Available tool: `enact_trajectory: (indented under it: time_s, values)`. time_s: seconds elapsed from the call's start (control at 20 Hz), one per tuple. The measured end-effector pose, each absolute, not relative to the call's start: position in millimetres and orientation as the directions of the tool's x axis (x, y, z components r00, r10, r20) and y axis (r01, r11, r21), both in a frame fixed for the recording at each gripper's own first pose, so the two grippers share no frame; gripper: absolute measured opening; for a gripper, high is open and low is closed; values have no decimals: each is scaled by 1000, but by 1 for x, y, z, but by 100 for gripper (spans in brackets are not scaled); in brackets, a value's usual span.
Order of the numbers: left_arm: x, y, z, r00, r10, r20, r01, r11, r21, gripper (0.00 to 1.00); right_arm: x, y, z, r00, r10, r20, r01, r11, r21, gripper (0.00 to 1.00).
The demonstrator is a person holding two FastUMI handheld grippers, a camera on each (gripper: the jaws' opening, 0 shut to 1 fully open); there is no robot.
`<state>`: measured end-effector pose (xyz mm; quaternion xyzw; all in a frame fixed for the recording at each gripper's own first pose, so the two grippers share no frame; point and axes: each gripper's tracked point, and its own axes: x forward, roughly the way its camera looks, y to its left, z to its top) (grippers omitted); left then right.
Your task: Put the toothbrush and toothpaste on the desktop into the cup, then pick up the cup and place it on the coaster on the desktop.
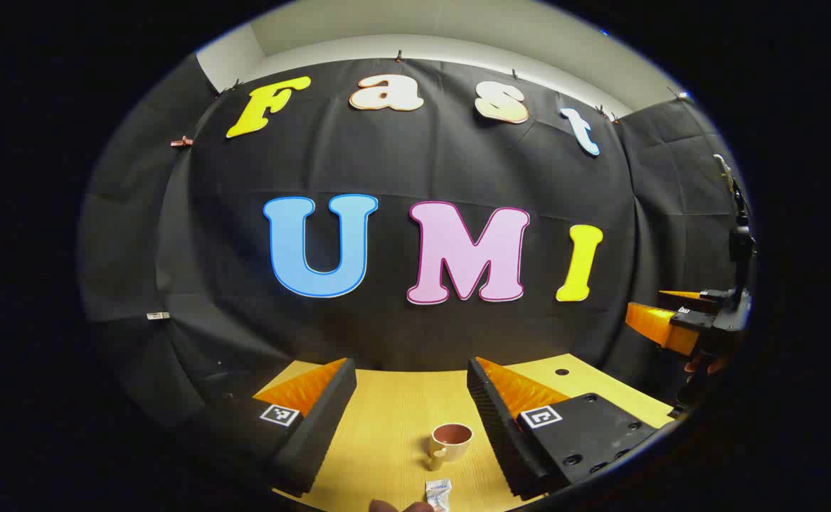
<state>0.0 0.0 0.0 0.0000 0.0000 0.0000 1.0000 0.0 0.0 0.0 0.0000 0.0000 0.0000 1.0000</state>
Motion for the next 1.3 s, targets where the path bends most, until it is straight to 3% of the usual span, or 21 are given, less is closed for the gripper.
enact_trajectory:
  time_s: [0.85, 1.3]
  values:
    - [4, -10, -27, 997, -6, -75, 5, 1000, -10, 97, -1, -7, -19, 999, 5, -52, -4, 1000, 5, 97]
    - [-7, -36, -144, 919, -71, -387, 57, 997, -48, 97, -22, -1, -94, 971, 34, -238, -32, 999, 11, 97]
